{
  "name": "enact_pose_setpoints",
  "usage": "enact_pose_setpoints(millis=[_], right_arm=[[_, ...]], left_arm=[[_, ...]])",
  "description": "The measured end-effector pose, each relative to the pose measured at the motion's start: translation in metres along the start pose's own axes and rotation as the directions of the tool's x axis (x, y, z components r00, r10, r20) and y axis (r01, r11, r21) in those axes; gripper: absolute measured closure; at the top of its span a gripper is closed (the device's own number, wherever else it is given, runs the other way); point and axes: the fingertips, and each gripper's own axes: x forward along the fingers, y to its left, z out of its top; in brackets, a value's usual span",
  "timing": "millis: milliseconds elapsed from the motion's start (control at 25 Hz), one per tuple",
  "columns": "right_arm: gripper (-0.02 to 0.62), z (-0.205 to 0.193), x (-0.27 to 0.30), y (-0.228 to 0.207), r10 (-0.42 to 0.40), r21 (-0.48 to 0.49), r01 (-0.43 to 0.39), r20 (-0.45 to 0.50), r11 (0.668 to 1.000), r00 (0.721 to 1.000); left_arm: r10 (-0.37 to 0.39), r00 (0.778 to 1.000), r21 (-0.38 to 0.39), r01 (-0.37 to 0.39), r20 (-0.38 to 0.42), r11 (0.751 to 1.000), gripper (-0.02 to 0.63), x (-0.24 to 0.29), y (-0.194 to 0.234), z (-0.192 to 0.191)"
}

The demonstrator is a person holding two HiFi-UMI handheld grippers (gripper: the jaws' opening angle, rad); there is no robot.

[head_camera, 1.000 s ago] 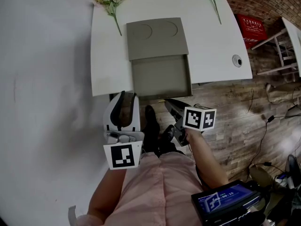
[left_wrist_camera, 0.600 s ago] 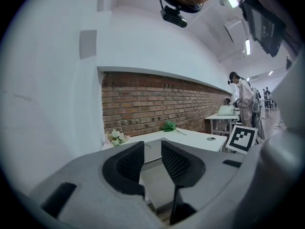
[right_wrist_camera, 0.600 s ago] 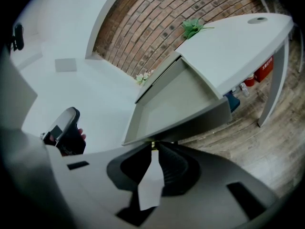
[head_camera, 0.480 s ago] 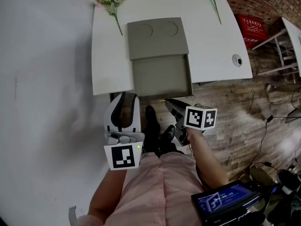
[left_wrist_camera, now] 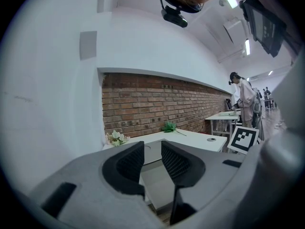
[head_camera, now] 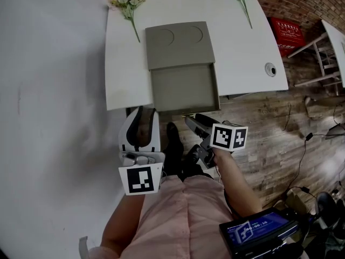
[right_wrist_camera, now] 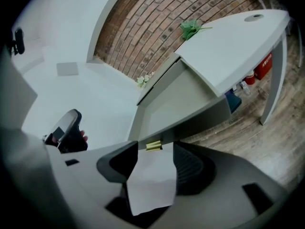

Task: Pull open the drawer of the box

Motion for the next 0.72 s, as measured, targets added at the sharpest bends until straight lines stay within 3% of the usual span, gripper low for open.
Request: enact_pose_setpoints(millis=[280,480,600,640,720], right_arm=[[0.353,-0.001,-0.040,-0.004,-0.044,-0.027,0.046,0.062,0.999,0.997],[0.414,0.046,-0.087,0.059,0.045,-0.165,-0.010,0.207,0.986,0.977],[0.520,0.090,-0.125,0.109,0.076,-0.356,0.069,0.378,0.932,0.923],[0.565,0.103,-0.136,0.128,0.088,-0.423,0.114,0.431,0.899,0.898],[0.589,0.124,-0.155,0.162,0.112,-0.530,0.209,0.510,0.822,0.853]], left_arm=[[0.004,0.999,-0.010,-0.004,0.043,1.000,0.491,-0.013,-0.009,0.019],[0.009,0.987,0.012,-0.011,0.163,1.000,0.508,-0.026,-0.015,0.072],[-0.005,0.972,0.012,0.002,0.236,1.000,0.517,-0.030,-0.021,0.111],[-0.010,0.967,0.018,0.006,0.256,1.000,0.517,-0.031,-0.022,0.123],[-0.005,0.958,0.034,-0.005,0.288,0.999,0.537,-0.033,-0.024,0.147]])
